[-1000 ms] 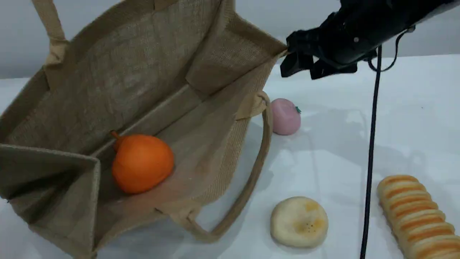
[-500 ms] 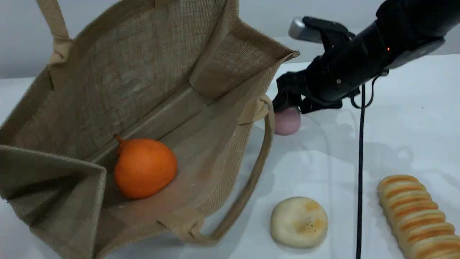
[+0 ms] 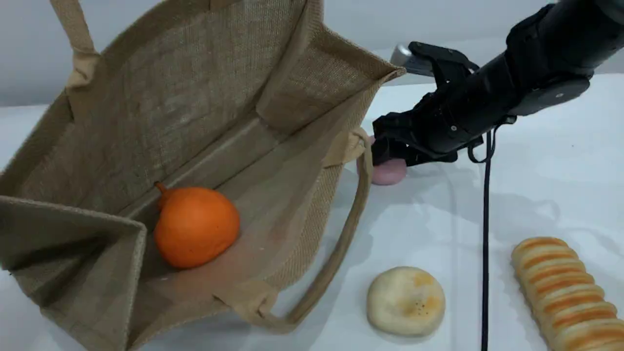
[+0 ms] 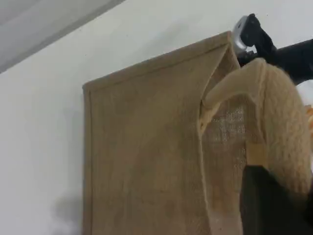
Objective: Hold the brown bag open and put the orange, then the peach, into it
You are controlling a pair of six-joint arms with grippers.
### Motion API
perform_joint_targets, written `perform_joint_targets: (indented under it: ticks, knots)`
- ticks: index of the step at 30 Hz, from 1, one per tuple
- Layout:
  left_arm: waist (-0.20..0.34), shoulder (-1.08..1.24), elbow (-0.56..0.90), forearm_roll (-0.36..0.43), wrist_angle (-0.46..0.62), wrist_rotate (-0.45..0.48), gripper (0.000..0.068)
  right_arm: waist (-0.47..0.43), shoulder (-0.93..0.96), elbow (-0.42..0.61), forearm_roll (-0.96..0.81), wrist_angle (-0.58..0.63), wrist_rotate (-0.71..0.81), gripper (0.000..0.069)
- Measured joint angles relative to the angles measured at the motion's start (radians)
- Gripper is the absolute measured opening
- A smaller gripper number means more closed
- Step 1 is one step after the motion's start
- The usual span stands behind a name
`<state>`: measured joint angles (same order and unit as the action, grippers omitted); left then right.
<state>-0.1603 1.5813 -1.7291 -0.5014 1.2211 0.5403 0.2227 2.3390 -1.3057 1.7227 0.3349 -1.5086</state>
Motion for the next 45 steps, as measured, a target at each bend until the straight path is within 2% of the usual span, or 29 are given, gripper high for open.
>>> perform_joint_targets:
  ticks: [3, 5, 10, 12, 17, 21, 29, 33, 40, 42, 45]
  knots:
    - [0.000, 0.000, 0.000, -0.003, 0.000, 0.000, 0.0080, 0.000, 0.001, 0.000, 0.006, 0.001, -0.014, 0.0383]
    - [0.000, 0.000, 0.000, -0.003, 0.000, 0.000, 0.0080, 0.001, 0.001, 0.000, 0.008, 0.001, -0.033, 0.0330]
    - [0.000, 0.000, 0.000, -0.004, 0.000, 0.000, 0.0080, 0.001, 0.001, 0.001, 0.005, 0.003, -0.030, 0.0069]
    - [0.000, 0.000, 0.000, -0.006, 0.000, 0.000, 0.0080, -0.003, -0.001, 0.002, -0.006, 0.006, -0.011, 0.0036]
    - [0.000, 0.000, 0.000, 0.000, 0.000, 0.000, 0.0080, -0.016, -0.038, 0.003, -0.130, 0.006, 0.077, 0.0030]
    - [0.000, 0.000, 0.000, 0.004, 0.000, -0.001, 0.0080, -0.061, -0.110, 0.005, -0.320, 0.048, 0.247, 0.0030]
    - [0.000, 0.000, 0.000, 0.005, 0.000, -0.003, 0.0080, -0.195, -0.333, 0.004, -0.784, 0.221, 0.669, 0.0030]
    - [0.000, 0.000, 0.000, 0.004, 0.000, -0.003, 0.0080, -0.243, -0.459, 0.004, -0.940, 0.346, 0.821, 0.0030]
    - [0.000, 0.000, 0.000, 0.005, 0.000, 0.003, 0.0080, -0.242, -0.655, 0.006, -0.962, 0.516, 0.874, 0.0030]
    - [0.000, 0.000, 0.000, 0.006, 0.000, 0.003, 0.0080, -0.242, -0.695, 0.032, -0.959, 0.552, 0.873, 0.0030]
    - [0.000, 0.000, 0.000, 0.007, 0.000, 0.004, 0.0080, -0.237, -0.754, 0.107, -0.928, 0.539, 0.868, 0.0030]
